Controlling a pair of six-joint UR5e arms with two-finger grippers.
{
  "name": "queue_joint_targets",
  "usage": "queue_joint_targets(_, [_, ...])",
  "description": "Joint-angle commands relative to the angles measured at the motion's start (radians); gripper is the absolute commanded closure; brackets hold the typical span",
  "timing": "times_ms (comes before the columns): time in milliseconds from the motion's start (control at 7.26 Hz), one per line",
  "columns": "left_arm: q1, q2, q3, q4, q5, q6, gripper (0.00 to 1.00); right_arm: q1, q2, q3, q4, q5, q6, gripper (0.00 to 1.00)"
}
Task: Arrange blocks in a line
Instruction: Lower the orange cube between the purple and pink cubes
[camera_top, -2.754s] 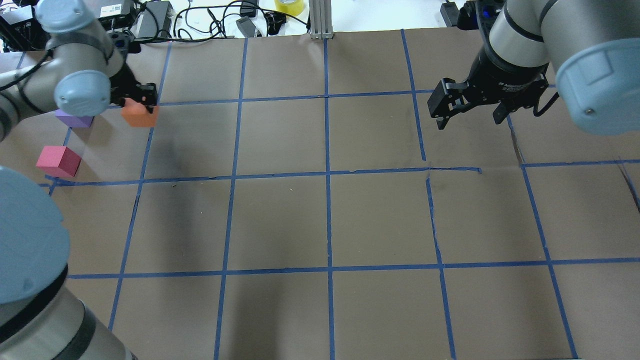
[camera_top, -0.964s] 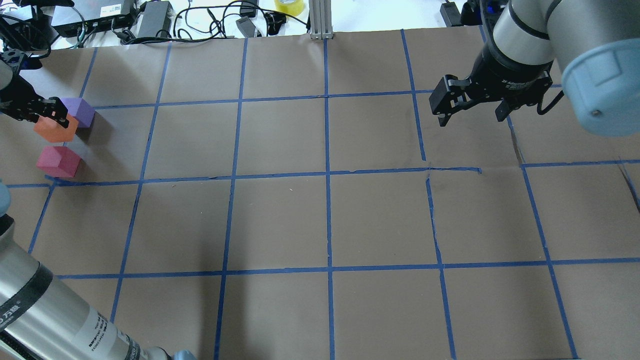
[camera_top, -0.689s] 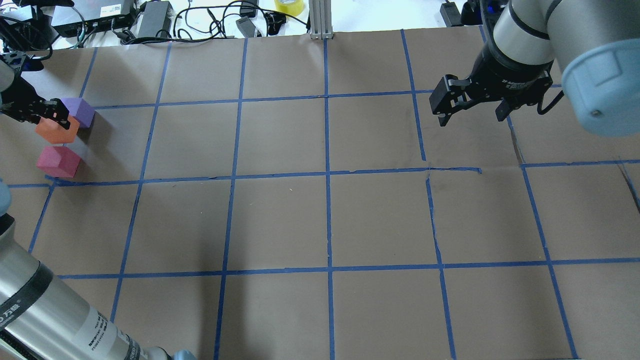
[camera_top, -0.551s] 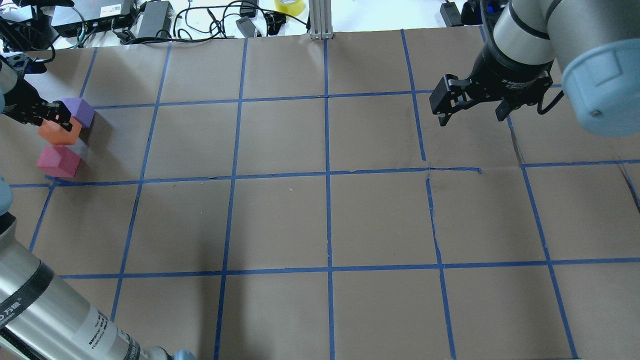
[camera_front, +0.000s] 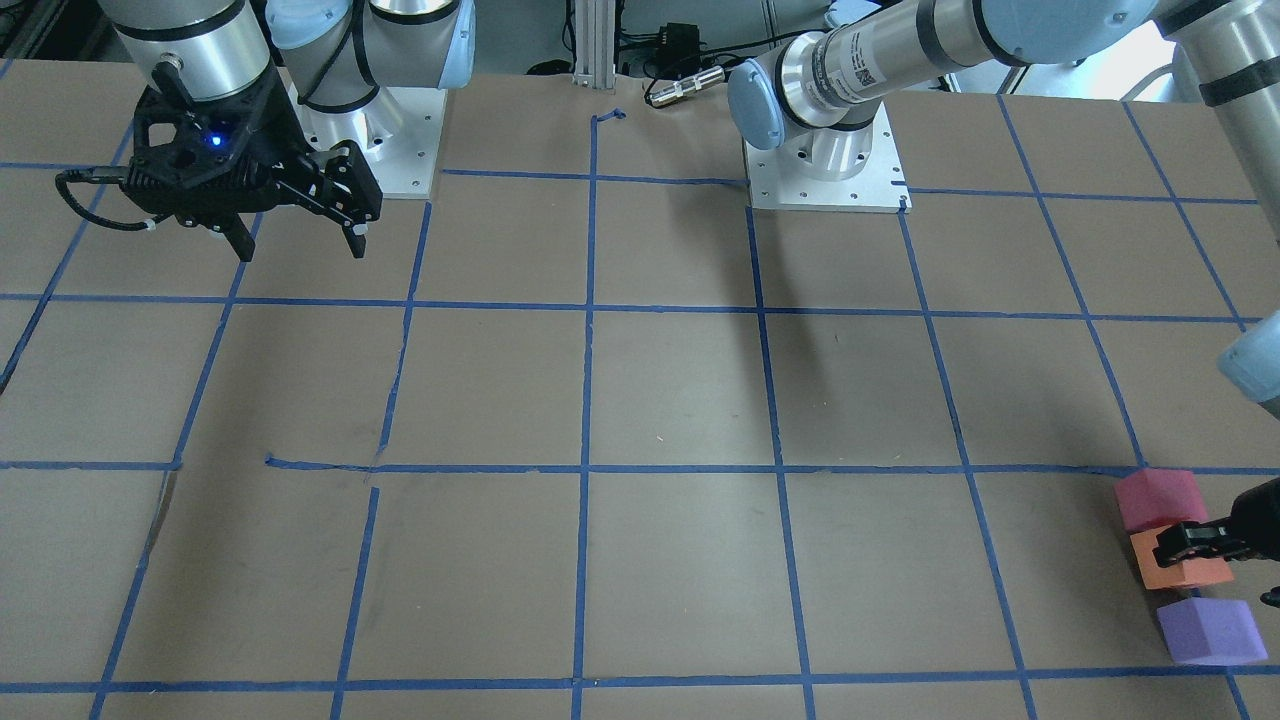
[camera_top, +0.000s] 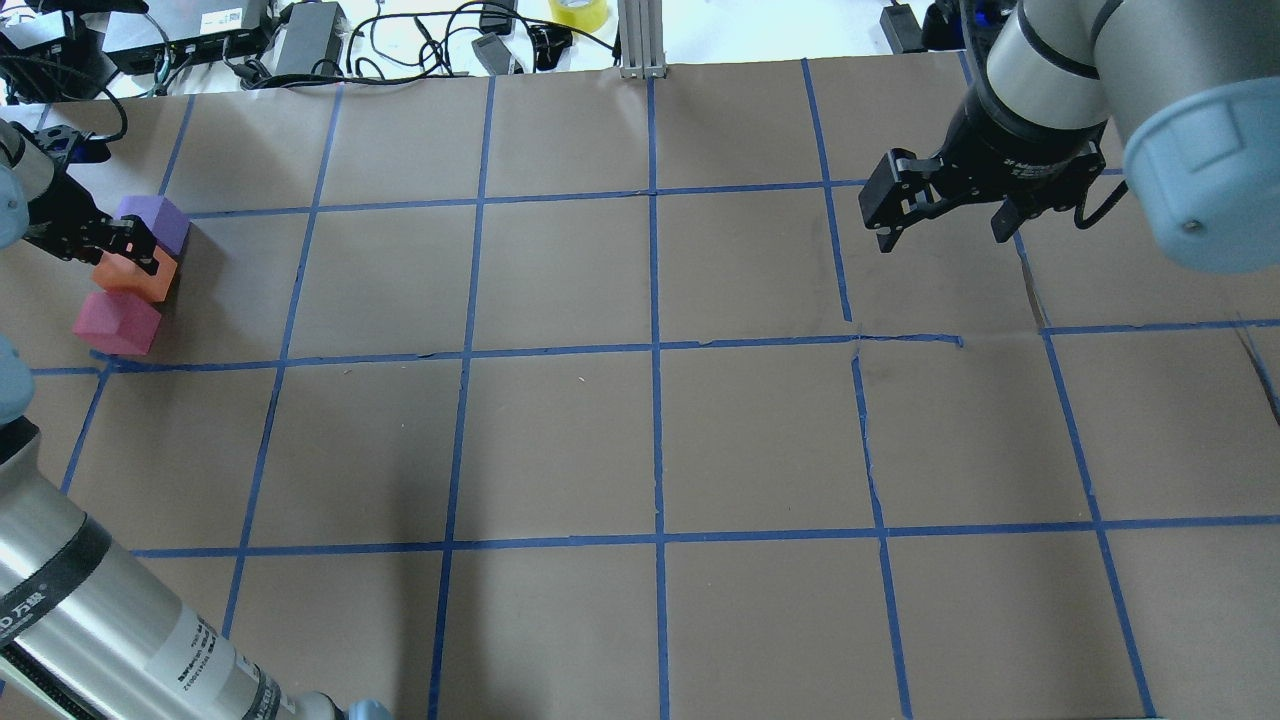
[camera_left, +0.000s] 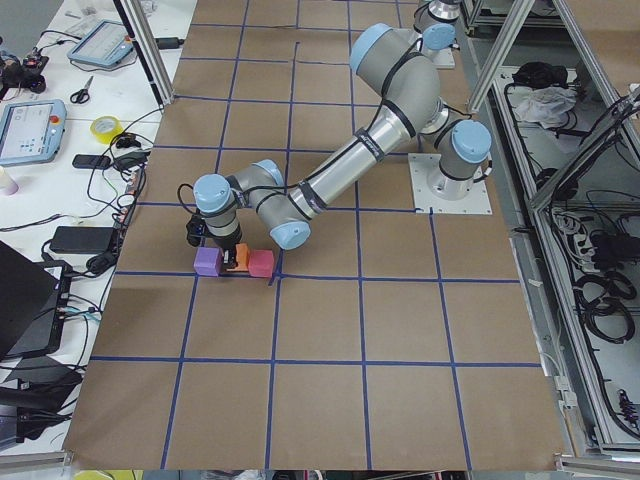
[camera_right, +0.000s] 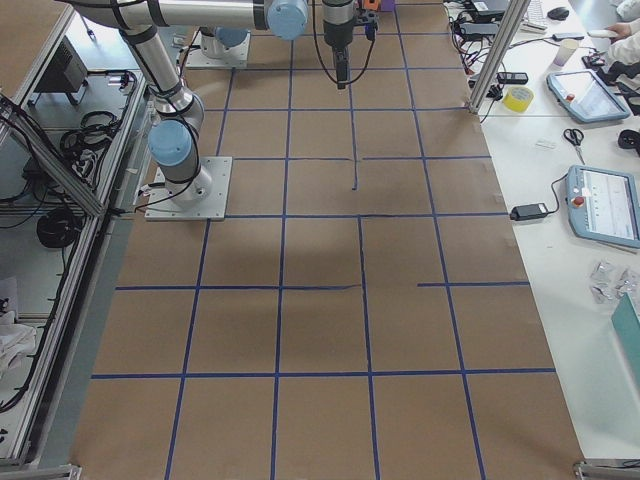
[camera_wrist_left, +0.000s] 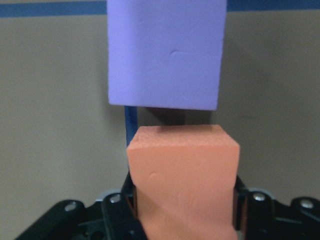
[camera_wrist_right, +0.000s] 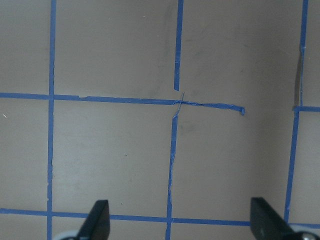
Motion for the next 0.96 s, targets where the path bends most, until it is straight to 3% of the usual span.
queue_joint_targets(0, [0.0, -0.005, 0.004, 0.001, 0.002, 0.002, 1.0, 0.0, 0.0, 0.0, 0.001, 0.0, 0.0, 0.0])
queue_joint_targets(826, [0.002, -0.014, -0.001, 0.046, 0.0, 0.057, 1.0, 0.0, 0.0, 0.0, 0.001, 0.0, -0.002, 0.0])
